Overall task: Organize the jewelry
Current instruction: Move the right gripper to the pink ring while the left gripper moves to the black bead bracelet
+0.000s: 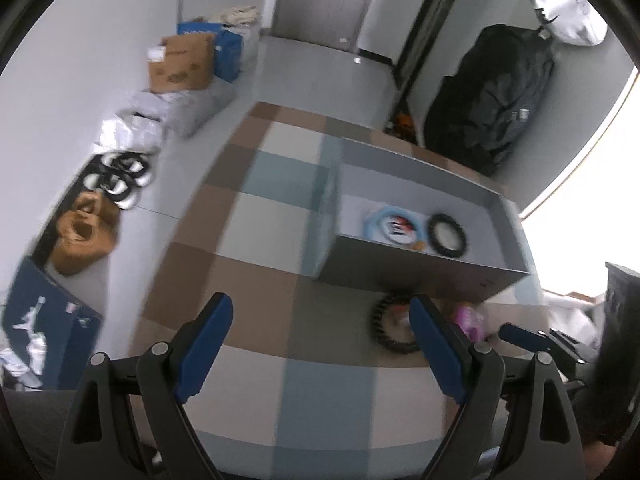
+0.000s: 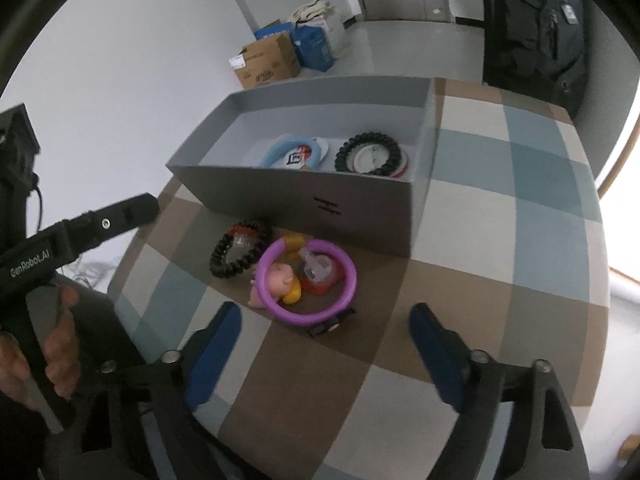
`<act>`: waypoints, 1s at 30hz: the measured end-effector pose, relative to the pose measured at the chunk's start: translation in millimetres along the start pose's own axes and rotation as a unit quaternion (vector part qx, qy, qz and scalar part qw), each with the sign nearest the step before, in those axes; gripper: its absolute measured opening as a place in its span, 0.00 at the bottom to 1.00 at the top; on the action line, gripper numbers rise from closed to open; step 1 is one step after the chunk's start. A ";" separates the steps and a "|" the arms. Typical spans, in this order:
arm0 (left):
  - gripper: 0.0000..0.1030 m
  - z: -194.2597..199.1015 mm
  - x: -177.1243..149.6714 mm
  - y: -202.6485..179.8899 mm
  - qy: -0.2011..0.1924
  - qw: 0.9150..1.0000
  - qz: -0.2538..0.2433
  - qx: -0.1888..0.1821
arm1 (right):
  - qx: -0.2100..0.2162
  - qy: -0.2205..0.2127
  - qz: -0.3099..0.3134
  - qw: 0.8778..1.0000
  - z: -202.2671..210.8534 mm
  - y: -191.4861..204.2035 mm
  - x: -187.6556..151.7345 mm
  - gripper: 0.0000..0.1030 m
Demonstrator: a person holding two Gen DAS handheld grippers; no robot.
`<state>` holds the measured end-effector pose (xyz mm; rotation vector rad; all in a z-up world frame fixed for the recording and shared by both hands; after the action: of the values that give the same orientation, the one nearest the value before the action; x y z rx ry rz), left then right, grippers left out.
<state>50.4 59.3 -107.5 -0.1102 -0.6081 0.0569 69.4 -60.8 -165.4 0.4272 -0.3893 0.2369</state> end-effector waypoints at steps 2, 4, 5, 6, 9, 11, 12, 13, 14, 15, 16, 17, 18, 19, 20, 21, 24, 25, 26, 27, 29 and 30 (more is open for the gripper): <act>0.84 -2.1 -1.6 3.2 0.006 1.000 0.004 0.001 | -0.003 -0.005 0.007 1.000 -1.2 2.6 1.8 0.76; 0.84 -5.7 -3.8 7.1 0.014 1.000 0.016 -0.007 | -0.004 -0.006 0.009 1.000 -2.5 4.2 3.6 0.74; 0.84 -7.5 -4.9 9.2 0.019 1.000 0.022 -0.009 | -0.003 -0.006 0.008 1.000 -3.3 4.9 4.4 0.71; 0.84 -8.8 -6.0 11.0 0.022 0.999 0.026 -0.009 | -0.003 -0.007 0.008 1.000 -3.8 5.4 5.4 0.69; 0.84 -11.8 -6.9 13.0 0.027 0.999 0.029 -0.012 | -0.005 -0.006 0.007 1.000 -6.1 7.4 7.8 0.66; 0.84 -12.5 -7.5 13.7 0.028 0.999 0.029 -0.011 | -0.004 -0.003 0.010 1.000 -8.1 9.2 7.1 0.63; 0.84 -13.2 -8.1 14.0 0.030 0.999 0.029 -0.011 | -0.005 -0.003 0.012 1.000 -8.7 9.7 7.3 0.61; 0.84 -13.7 -8.4 14.3 0.031 0.999 0.030 -0.011 | -0.003 -0.003 0.013 1.000 -9.0 10.7 7.2 0.58; 0.84 -14.0 -8.6 14.8 0.031 0.999 0.031 -0.011 | 0.006 0.000 0.012 1.000 -9.4 12.6 6.9 0.51; 0.84 -14.4 -9.1 14.8 0.032 0.999 0.031 -0.012 | 0.008 0.002 0.013 1.000 -9.8 13.7 6.6 0.51; 0.84 -14.5 -9.6 14.9 0.033 0.999 0.032 -0.012 | 0.007 0.001 0.015 1.000 -8.9 14.4 5.1 0.51; 0.84 -14.9 -9.4 15.2 0.033 0.999 0.032 -0.013 | 0.006 0.000 0.016 1.000 -8.6 14.6 4.6 0.51; 0.84 -14.9 -9.6 14.8 0.034 0.999 0.032 -0.013 | 0.007 0.000 0.014 1.000 -8.1 14.4 5.0 0.50; 0.84 -14.8 -9.6 14.2 0.034 0.999 0.031 -0.013 | 0.009 0.001 0.011 1.000 -7.7 13.5 5.5 0.50; 0.84 -14.8 -9.6 14.0 0.033 0.999 0.030 -0.014 | 0.012 0.001 0.007 1.000 -6.9 12.5 5.9 0.49; 0.84 -15.1 -9.5 13.5 0.033 0.999 0.029 -0.015 | 0.015 0.001 0.003 1.000 -6.0 11.9 6.5 0.49; 0.84 -17.0 -10.4 10.3 0.037 0.999 0.026 -0.021 | 0.024 -0.007 -0.009 1.000 -0.1 10.1 9.1 0.49; 0.84 -17.8 -11.2 9.2 0.041 0.999 0.025 -0.025 | 0.026 -0.009 -0.010 1.000 2.8 8.3 10.6 0.48; 0.84 -19.4 -12.9 6.3 0.049 0.998 0.025 -0.034 | 0.031 -0.014 -0.012 0.999 6.7 8.9 11.6 0.48; 0.84 -20.5 -13.9 3.4 0.053 0.997 0.025 -0.044 | 0.035 -0.018 -0.012 0.999 9.7 9.2 12.5 0.48; 0.84 -23.1 -15.8 -3.9 0.062 0.995 0.027 -0.068 | 0.040 -0.024 -0.013 0.999 16.1 8.4 12.1 0.48; 0.84 -24.5 -16.5 -7.8 0.065 0.995 0.025 -0.076 | 0.043 -0.027 -0.014 0.999 19.0 8.7 12.6 0.48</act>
<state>51.0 48.1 -135.9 -0.2748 -0.4790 0.0508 72.0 -59.8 -141.2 0.5234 -0.4273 0.2155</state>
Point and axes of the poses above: each gripper's, at about its wrist camera, not at the fingertips, and z roughly against the way its jaws point, y to its left, x to its top, the point moved 8 cm from there along -z, roughly the way its jaws point, and after that the axes turned 10 degrees about -z, right-handed, at the moved point
